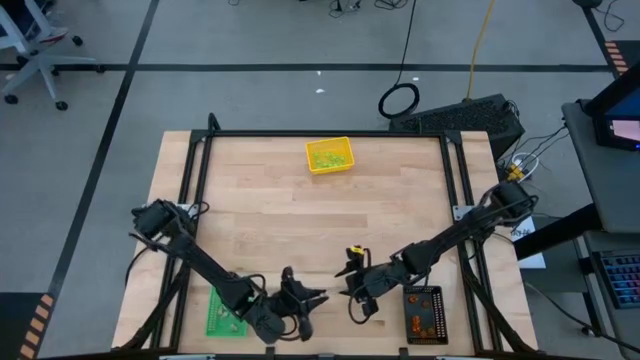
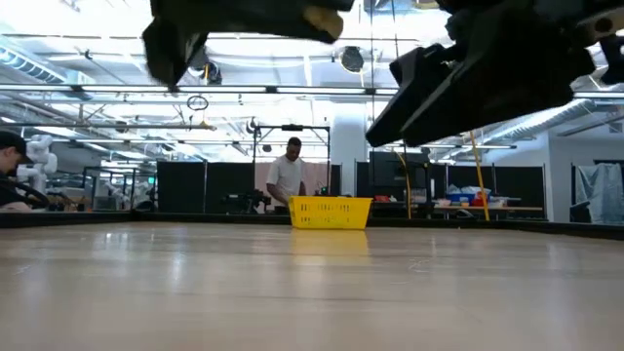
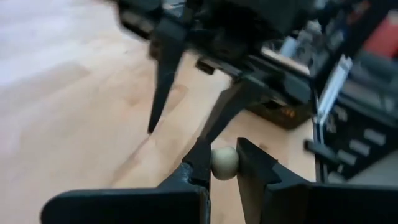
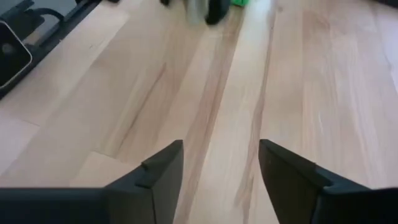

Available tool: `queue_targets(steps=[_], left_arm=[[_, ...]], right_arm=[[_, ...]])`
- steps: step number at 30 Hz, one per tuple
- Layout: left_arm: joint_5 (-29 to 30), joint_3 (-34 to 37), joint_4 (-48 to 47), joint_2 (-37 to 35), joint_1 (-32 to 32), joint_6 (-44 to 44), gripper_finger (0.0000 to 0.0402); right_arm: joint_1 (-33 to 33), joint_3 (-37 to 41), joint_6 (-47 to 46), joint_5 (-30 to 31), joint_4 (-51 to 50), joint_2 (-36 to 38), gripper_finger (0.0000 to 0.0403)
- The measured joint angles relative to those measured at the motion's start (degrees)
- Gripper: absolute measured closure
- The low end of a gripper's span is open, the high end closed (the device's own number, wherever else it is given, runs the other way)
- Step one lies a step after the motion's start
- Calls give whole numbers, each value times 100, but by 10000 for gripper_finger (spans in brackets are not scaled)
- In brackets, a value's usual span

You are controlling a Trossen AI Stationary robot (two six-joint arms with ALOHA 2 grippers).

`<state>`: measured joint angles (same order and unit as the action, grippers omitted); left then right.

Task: Sort Halloween decoration
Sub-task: Put the white skull toy into the green bin

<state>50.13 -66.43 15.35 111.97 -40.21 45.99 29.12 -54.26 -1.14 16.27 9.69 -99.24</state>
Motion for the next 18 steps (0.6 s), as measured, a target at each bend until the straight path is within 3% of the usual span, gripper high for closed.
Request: queue_targets(steps=[4, 9, 18], left_arm=[[-216, 0, -416, -298, -5, -1024, 367], [-470, 1, -981, -671, -96, -2906, 367], [-446, 4, -1051, -886, -439, -8030, 367]], right_arm=[[72, 0, -238, -38, -166, 57, 200], [227, 0, -347, -304, -125, 53, 207], [400, 0, -52, -277, -73, 53, 225]])
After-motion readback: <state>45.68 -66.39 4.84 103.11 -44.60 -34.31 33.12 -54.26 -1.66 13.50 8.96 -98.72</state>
